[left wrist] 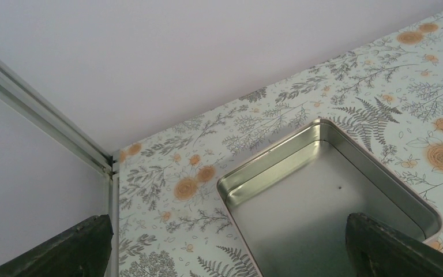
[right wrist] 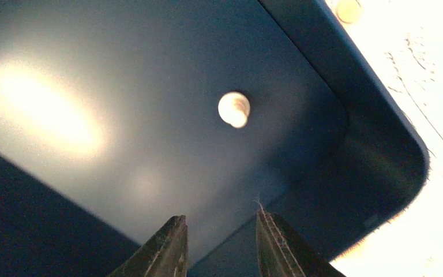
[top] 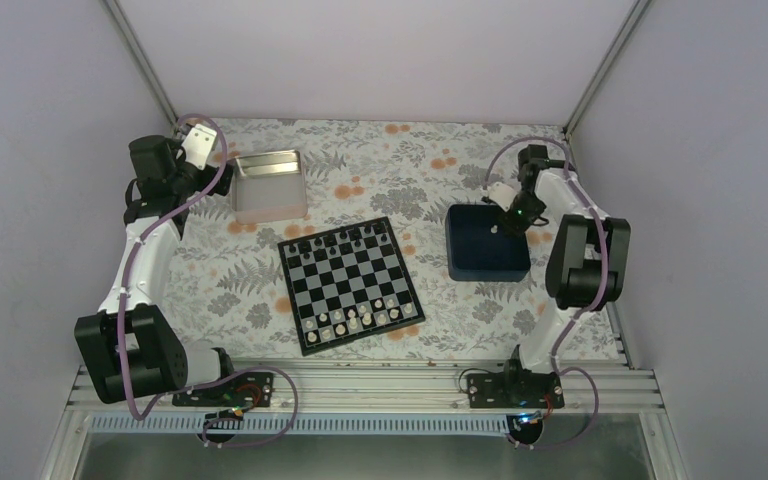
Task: Set up the chess pieces on the board
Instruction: Adjust the storage box at the center of the board, then pick up the chess piece from the storage box.
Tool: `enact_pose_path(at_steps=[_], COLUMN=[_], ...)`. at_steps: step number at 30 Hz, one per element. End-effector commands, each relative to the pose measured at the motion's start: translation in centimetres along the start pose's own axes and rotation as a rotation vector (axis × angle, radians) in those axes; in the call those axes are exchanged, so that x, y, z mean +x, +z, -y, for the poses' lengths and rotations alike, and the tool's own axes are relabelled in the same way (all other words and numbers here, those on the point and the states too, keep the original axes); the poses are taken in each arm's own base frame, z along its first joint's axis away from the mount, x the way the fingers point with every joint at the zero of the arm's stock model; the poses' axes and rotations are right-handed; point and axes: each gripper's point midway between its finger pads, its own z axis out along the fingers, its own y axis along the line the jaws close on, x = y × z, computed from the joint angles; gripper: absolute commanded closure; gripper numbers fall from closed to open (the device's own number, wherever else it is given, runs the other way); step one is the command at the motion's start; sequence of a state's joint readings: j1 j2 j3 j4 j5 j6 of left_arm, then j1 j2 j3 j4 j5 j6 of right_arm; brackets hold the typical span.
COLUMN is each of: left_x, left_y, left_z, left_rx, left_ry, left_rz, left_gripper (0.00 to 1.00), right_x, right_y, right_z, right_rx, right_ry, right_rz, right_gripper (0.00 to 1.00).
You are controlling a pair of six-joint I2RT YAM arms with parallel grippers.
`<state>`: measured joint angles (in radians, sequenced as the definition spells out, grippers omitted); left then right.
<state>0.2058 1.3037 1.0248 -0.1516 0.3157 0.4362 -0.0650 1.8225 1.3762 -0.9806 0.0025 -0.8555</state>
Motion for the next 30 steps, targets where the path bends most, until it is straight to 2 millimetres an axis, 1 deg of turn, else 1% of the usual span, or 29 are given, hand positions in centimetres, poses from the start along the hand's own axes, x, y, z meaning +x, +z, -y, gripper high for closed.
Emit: enact_pose_path(at_steps=[1, 3, 5, 6, 14, 23, 26, 29, 30], left_x=[-0.9, -0.9, -0.8, -0.8, -0.6, -0.3, -0.3, -0.3, -0.4], left_y=[-0.6, -0.5, -0.5, -0.5, -0.3, -0.2, -0.2, -0.2, -0.3], left_z=[-0.3, -0.3, -0.3, -0.4, -0.4, -0.5, -0.4, -0.4, -0.4], left_rx=[-0.014, -0.014, -0.015, -0.015, -0.019, -0.019, -0.017, -0.017, -0.015], left_ry=[0.007, 0.008, 0.008, 0.008, 0.008, 0.008, 0.007, 0.008, 0.008], left_rz=[0.034, 0.033, 0.032, 0.03, 0.026, 0.021, 0.02, 0.02, 0.022], left_gripper=[0.0, 0.0, 0.0, 0.0, 0.0, 0.0, 0.0, 0.0, 0.0], right_x=[-2.5, -3.1, -3.5, -3.7, -4.8, -4.9, -4.7, -4.6, -4.6], right_y=[1.0, 1.4, 2.0, 2.2, 3.7, 4.6, 5.2, 5.3, 5.3], right_z=[0.2, 0.4, 0.3, 0.3, 0.6, 0.7, 0.5, 0.5, 0.4], right_rx=[-0.041, -0.046, -0.066, -0.071, -0.085, -0.086, -0.093, -0.094, -0.095], right_ry=[-0.008, -0.004, -0.005, -0.006, -0.009, -0.013, -0.011, -0.009, -0.011], right_rz=[0.063, 0.074, 0.077, 0.079, 0.081, 0.062, 0.048, 0.048, 0.048], right_gripper=[0.67, 0.66, 0.61, 0.6, 0.58, 0.6, 0.63, 0.66, 0.68])
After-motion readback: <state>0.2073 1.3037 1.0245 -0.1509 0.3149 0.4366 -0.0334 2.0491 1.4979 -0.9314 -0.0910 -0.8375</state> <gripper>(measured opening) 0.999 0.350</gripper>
